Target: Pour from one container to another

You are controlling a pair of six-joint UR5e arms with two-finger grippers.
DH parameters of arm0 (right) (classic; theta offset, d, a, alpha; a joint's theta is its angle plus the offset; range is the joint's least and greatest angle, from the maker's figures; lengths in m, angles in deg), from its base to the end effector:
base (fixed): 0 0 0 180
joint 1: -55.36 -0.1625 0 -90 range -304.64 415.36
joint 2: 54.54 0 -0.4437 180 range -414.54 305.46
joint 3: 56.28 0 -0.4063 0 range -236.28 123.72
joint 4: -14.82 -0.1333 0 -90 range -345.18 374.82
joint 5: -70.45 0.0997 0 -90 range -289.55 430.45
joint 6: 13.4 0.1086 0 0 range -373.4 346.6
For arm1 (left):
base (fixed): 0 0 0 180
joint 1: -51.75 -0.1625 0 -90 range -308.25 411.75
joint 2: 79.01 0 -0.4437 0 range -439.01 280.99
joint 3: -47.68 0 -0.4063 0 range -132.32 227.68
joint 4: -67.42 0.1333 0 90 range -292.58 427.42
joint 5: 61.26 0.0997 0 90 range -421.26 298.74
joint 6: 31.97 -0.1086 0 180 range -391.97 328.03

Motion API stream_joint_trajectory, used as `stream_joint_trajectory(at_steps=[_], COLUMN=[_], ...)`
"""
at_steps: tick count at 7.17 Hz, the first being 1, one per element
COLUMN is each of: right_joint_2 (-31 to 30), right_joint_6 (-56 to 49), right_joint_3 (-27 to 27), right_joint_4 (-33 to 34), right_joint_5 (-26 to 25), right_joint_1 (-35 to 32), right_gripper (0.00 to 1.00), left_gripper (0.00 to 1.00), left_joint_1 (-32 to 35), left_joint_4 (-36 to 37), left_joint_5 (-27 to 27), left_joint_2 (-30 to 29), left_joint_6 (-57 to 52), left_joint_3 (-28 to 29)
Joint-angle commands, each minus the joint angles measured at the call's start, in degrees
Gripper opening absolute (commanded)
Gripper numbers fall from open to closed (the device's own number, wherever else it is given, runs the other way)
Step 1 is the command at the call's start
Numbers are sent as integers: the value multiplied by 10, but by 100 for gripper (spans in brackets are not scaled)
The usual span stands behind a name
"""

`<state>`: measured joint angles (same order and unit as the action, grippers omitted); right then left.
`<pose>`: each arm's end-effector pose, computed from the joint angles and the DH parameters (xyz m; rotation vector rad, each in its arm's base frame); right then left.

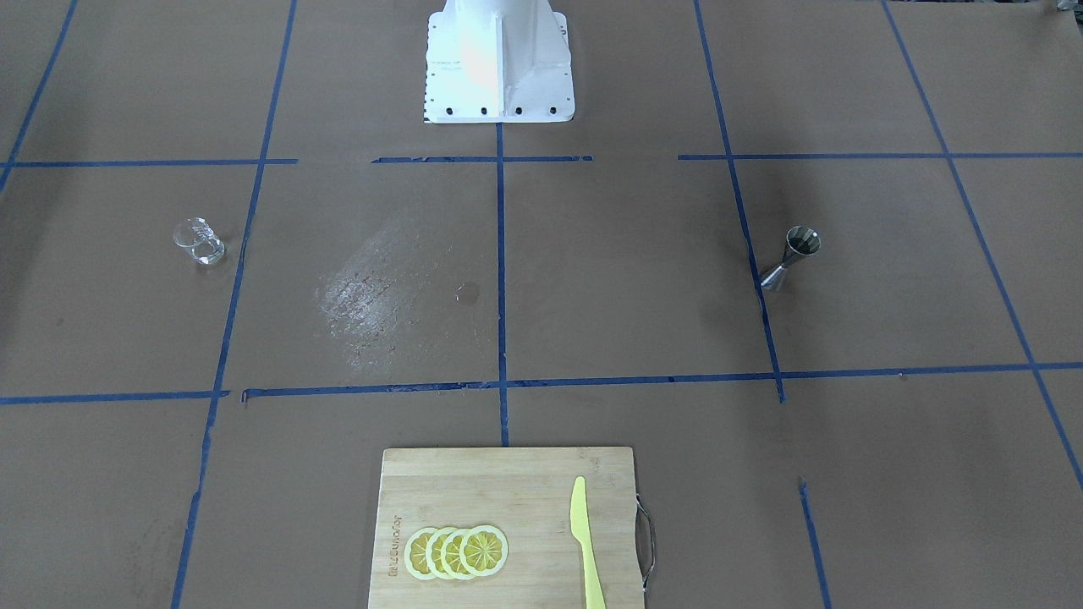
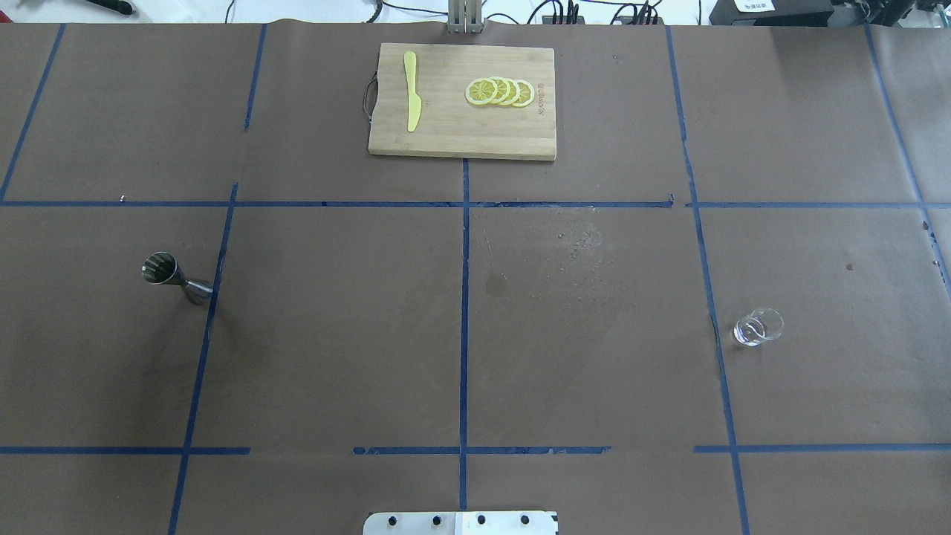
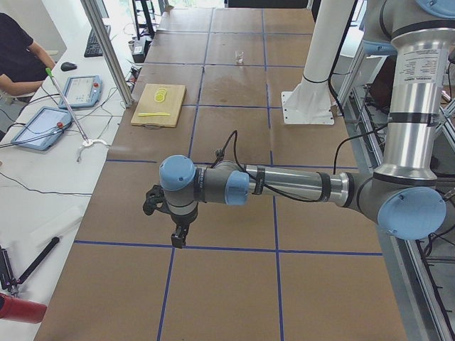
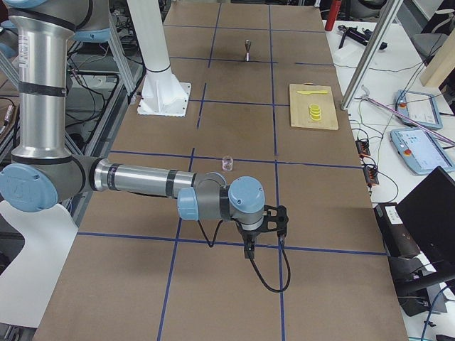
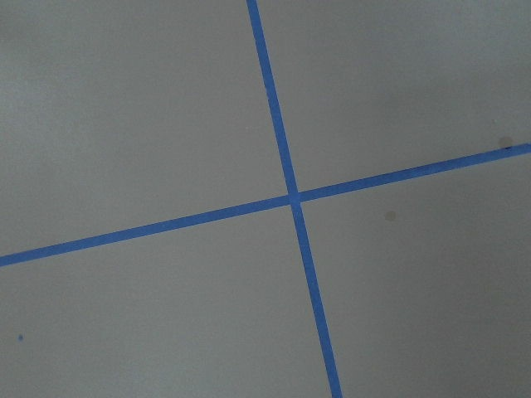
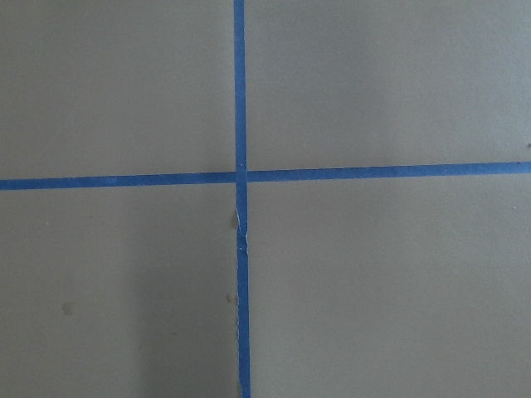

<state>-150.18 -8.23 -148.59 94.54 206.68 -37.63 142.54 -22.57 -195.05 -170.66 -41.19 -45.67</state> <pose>0.0793 -0.4666 0.6902 0.0993 -0.8081 0.0855 -0.0654 -0.5228 0.6400 0.1493 0.7546 0.1731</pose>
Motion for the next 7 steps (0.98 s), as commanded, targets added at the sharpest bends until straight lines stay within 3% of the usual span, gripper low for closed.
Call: stream_joint_trajectory(at_steps=[1,2,7], right_joint_2=[0,0,4], right_joint_6=[1,1,1], right_joint_3=[-1,-1,-2], right_joint_4=[0,0,-1], right_joint_5=[0,0,0], right_joint_1=[0,0,0], right_gripper=[100,100,100], left_gripper=[100,100,100], left_joint_1=[0,0,0], left_joint_4=[0,-1,-33], left_joint_5=[-2,-3,-2], left_joint_2=[1,-1,4], left_joint_6=[3,54,64], left_joint_3=[1,-2,2])
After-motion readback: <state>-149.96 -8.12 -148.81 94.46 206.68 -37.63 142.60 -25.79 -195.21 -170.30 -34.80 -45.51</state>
